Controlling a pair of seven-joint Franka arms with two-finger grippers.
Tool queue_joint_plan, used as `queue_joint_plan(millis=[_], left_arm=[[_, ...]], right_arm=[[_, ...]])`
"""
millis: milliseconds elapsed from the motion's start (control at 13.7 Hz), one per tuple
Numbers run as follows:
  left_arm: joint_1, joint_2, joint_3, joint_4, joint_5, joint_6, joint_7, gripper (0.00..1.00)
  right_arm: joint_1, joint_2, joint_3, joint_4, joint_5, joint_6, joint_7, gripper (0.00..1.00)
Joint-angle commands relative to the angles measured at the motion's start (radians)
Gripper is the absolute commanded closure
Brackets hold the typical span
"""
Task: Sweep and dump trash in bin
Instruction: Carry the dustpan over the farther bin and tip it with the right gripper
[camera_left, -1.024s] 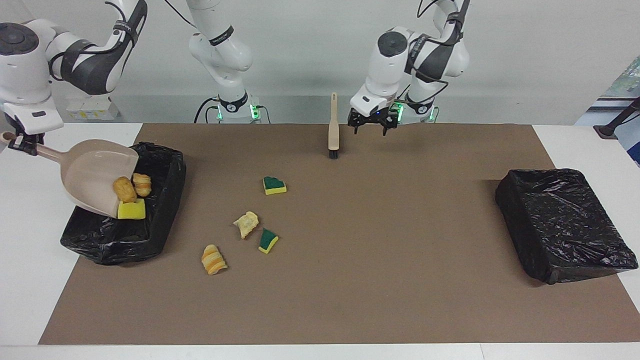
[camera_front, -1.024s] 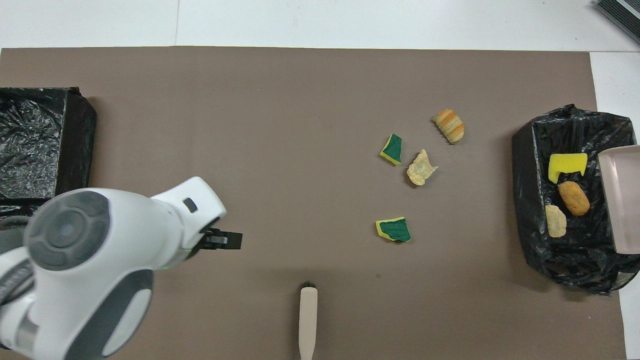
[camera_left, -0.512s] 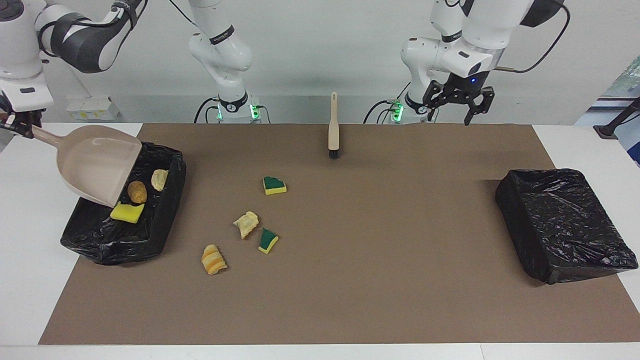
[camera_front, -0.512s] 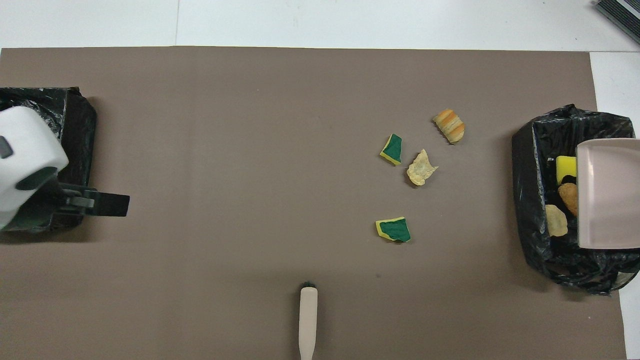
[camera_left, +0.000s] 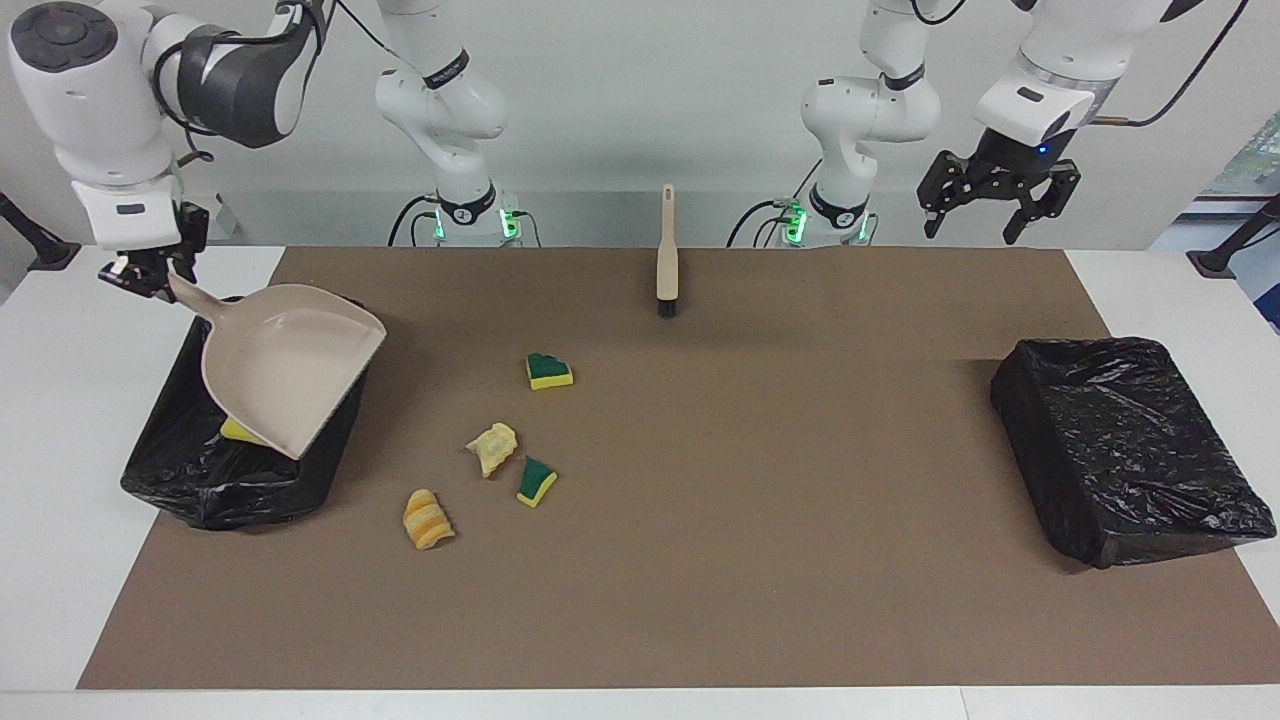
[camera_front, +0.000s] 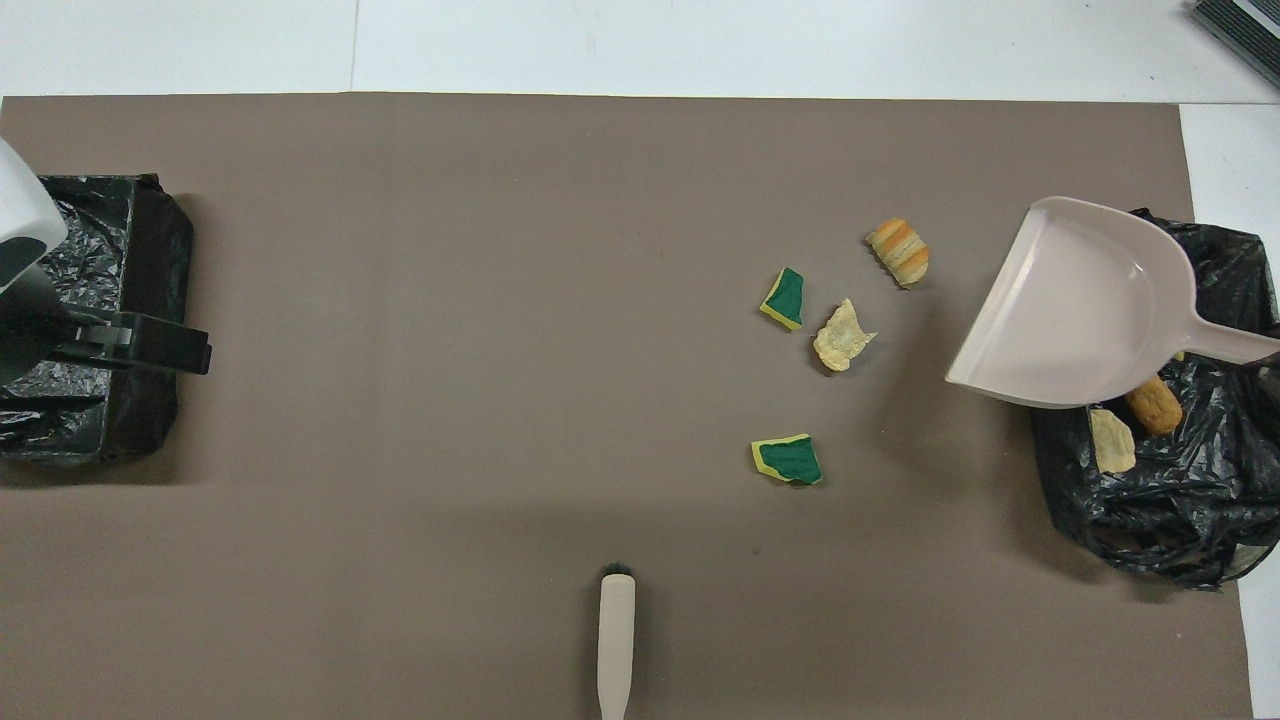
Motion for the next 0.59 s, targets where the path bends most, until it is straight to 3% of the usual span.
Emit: queue_joint_plan(millis=[0, 293, 512], left_arm=[[0.015, 0.001, -0.003, 0.03, 0.004, -0.042, 0.031, 0.0], [0.088, 0.037, -0.003, 0.063, -0.038, -0.082, 0.06, 0.0], [0.092, 0.048, -0.003, 0.088, -0.032, -0.104, 0.062, 0.0]], right_arm=[[0.059, -0.019, -0.002, -0.039, 0.101, -0.002, 0.257, 1.0], [0.201, 0.013, -0.002, -0.062, 0.227, 0.022, 0.694, 1.0], [0.347, 0.038, 0.0, -0.09, 0.249, 0.088, 1.001, 1.0]])
